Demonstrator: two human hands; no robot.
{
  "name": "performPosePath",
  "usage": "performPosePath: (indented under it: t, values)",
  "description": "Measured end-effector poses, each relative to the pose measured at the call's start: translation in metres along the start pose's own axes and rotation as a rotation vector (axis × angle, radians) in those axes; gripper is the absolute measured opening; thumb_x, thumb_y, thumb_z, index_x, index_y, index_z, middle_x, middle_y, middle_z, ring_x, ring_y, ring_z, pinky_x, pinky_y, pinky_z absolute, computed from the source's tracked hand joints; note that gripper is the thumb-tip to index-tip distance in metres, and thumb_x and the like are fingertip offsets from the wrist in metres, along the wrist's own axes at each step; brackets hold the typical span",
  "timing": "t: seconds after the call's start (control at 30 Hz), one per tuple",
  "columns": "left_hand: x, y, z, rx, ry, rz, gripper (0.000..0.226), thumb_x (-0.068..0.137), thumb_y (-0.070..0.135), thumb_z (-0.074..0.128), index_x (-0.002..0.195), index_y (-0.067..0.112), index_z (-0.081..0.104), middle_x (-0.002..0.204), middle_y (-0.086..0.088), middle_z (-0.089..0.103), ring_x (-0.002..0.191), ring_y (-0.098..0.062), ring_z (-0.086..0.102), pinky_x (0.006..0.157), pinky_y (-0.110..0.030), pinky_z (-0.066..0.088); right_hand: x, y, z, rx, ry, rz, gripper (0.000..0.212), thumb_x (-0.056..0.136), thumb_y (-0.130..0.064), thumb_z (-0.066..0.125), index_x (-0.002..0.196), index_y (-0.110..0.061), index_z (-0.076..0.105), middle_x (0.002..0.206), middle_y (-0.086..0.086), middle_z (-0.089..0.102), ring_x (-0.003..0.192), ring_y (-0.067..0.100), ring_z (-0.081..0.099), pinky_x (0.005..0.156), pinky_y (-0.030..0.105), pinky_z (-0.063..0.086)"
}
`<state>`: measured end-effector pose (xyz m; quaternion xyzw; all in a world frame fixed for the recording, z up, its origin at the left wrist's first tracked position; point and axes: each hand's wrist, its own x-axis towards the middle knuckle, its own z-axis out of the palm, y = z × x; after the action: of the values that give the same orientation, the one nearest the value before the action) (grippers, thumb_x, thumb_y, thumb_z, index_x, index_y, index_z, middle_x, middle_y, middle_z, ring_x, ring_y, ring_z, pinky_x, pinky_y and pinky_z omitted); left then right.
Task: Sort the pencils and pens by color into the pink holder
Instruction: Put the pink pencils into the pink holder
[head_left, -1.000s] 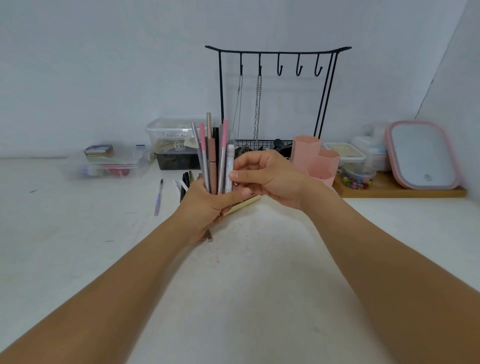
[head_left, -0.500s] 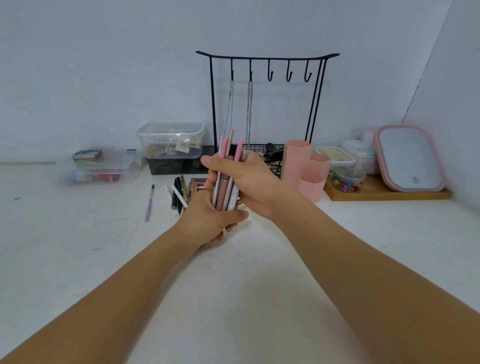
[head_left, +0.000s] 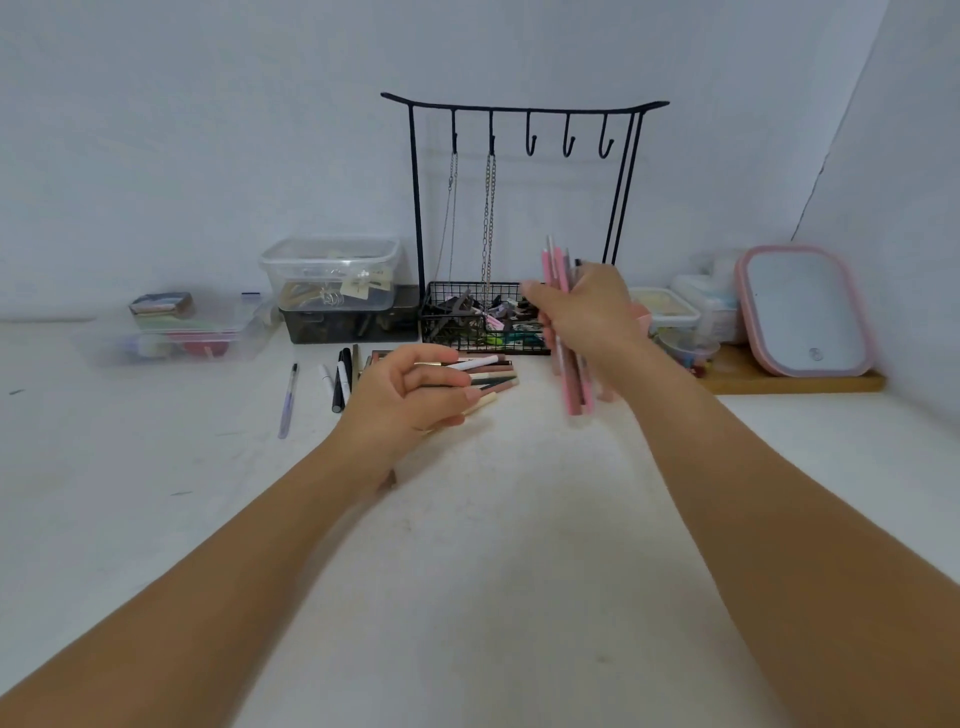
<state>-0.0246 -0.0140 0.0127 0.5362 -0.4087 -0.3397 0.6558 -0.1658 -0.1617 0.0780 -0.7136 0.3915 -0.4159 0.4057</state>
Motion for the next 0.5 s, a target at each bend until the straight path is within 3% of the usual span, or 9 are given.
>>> performPosePath:
  t: [0.17,0.23,0.3,0.37,0.5]
  values:
    - [0.002,-0.003,0.0,0.003,-0.021,0.019,0.035,0.081,0.002,0.079,0.113,0.012,0.068,0.087,-0.003,0.078,0.085,-0.017,0.074,0.072,-0.029,0.059,0.018,0.02,-0.032,-0.205,0.111,0.06,0.025,0.087,-0.02,0.069,0.095,0.003,0.066,0.086,0.019,0.073,0.066,0.032,0.071,0.069,0.051,0.061]
    - [0.002,-0.004,0.0,0.0,-0.02,0.022,0.035,0.08,0.003,0.08,0.112,0.012,0.069,0.086,-0.003,0.077,0.084,-0.017,0.073,0.071,-0.029,0.06,0.018,0.024,-0.038,-0.304,0.058,0.106,0.026,0.085,-0.017,0.067,0.095,0.006,0.066,0.087,0.021,0.072,0.058,0.027,0.068,0.058,0.04,0.06]
    - [0.003,-0.004,-0.001,0.004,-0.014,0.019,0.035,0.078,0.004,0.081,0.111,0.013,0.07,0.084,-0.003,0.077,0.083,-0.018,0.072,0.071,-0.03,0.059,0.017,0.026,-0.04,-0.346,0.017,0.147,0.023,0.084,-0.013,0.066,0.095,0.007,0.066,0.079,0.017,0.07,0.038,0.013,0.059,0.045,0.026,0.048]
    - [0.003,-0.005,-0.002,0.013,-0.02,0.018,0.037,0.077,0.006,0.082,0.111,0.013,0.07,0.084,-0.002,0.077,0.084,-0.019,0.071,0.071,-0.032,0.058,0.017,0.026,-0.043,-0.347,0.013,0.165,0.016,0.082,-0.008,0.065,0.09,0.006,0.066,0.067,0.012,0.068,0.028,0.009,0.051,0.043,0.022,0.043]
    - [0.002,-0.005,-0.002,0.025,-0.024,0.023,0.047,0.068,0.017,0.084,0.112,0.013,0.07,0.087,-0.006,0.077,0.087,-0.024,0.072,0.071,-0.034,0.057,0.014,0.023,-0.048,-0.365,-0.015,0.219,0.006,0.082,-0.005,0.065,0.077,-0.002,0.062,0.063,0.009,0.064,0.043,0.016,0.057,0.052,0.026,0.048]
